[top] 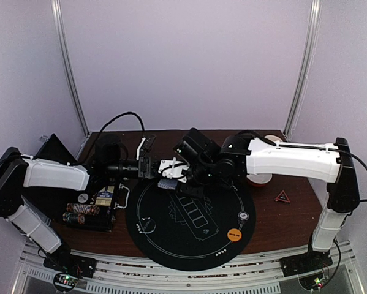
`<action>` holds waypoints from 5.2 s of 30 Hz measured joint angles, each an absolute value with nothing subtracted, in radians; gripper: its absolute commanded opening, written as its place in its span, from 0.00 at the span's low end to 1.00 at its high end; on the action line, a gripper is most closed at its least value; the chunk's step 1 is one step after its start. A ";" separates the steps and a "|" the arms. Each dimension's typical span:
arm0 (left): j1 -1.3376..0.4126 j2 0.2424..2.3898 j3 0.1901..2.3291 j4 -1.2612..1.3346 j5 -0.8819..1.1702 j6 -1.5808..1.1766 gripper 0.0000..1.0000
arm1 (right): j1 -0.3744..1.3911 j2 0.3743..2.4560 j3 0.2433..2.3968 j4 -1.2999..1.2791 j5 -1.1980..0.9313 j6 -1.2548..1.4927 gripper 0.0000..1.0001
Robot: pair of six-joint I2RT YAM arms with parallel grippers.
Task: Distribute texas hold em gaming equipment
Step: Pass from the left arm to the right, then pick up the poker card from the face-down deck piles, then distribute the poker card in the small blind area.
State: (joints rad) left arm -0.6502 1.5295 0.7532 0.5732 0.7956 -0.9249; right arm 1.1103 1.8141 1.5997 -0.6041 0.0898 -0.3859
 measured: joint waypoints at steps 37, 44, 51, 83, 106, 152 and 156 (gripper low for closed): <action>-0.641 1.486 0.888 0.086 0.698 -0.569 0.47 | 1.108 1.814 1.598 -0.607 0.131 -0.386 0.57; -0.635 1.478 0.891 0.061 0.693 -0.557 0.58 | 1.108 1.814 1.596 -0.606 0.135 -0.385 0.56; -0.620 1.450 0.891 0.015 0.676 -0.546 0.66 | 1.108 1.814 1.596 -0.599 0.134 -0.385 0.55; -0.601 1.380 0.911 -0.055 0.730 -0.524 0.31 | 1.098 1.814 1.596 -0.596 0.135 -0.386 0.52; -0.601 1.407 0.911 -0.005 0.786 -0.530 0.00 | 1.093 1.814 1.596 -0.597 0.135 -0.387 0.51; -0.290 1.290 0.692 -0.037 0.590 -0.722 0.00 | 0.981 1.687 1.412 -0.524 0.139 -0.354 0.50; -0.287 1.327 0.695 -0.008 0.527 -0.728 0.00 | 0.981 1.670 1.391 -0.520 0.139 -0.356 0.50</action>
State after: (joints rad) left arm -0.2874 1.3266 0.6949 -0.0078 0.5270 -0.7280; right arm 0.9810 1.6695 1.3914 -0.5201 0.1387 -0.3561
